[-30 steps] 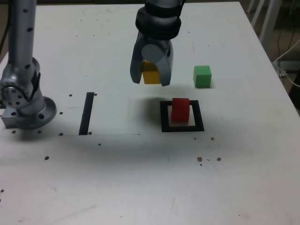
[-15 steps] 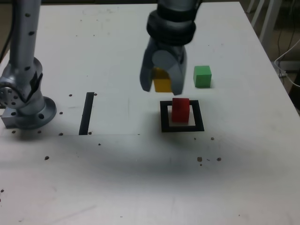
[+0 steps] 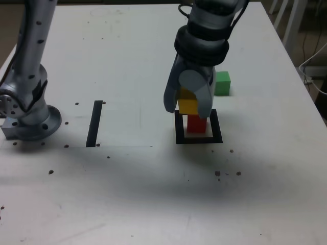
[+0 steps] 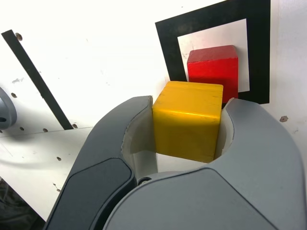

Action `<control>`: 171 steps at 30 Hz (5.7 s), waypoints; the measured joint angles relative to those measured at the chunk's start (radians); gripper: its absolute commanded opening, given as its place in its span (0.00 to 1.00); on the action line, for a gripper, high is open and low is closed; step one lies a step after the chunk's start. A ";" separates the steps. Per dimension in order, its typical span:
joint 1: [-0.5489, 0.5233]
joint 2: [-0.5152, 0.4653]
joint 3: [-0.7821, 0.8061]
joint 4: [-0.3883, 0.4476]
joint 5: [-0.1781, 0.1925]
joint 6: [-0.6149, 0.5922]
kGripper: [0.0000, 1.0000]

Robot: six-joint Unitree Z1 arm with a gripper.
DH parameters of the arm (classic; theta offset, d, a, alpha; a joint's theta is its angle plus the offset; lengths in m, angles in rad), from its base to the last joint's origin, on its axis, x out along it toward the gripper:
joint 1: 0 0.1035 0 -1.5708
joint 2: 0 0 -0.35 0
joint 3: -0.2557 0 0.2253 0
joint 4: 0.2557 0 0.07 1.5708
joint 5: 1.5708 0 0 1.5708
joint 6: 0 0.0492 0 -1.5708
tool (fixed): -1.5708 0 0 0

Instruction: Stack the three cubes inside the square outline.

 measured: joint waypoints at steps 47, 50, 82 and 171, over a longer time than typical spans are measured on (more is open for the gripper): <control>0.020 0.043 -0.003 -0.054 0.011 0.014 0.92; 0.021 0.043 -0.001 -0.054 0.012 0.015 0.92; 0.128 -0.027 -0.010 -0.039 0.110 0.048 1.00; 0.381 0.274 -0.349 0.109 0.064 0.280 0.29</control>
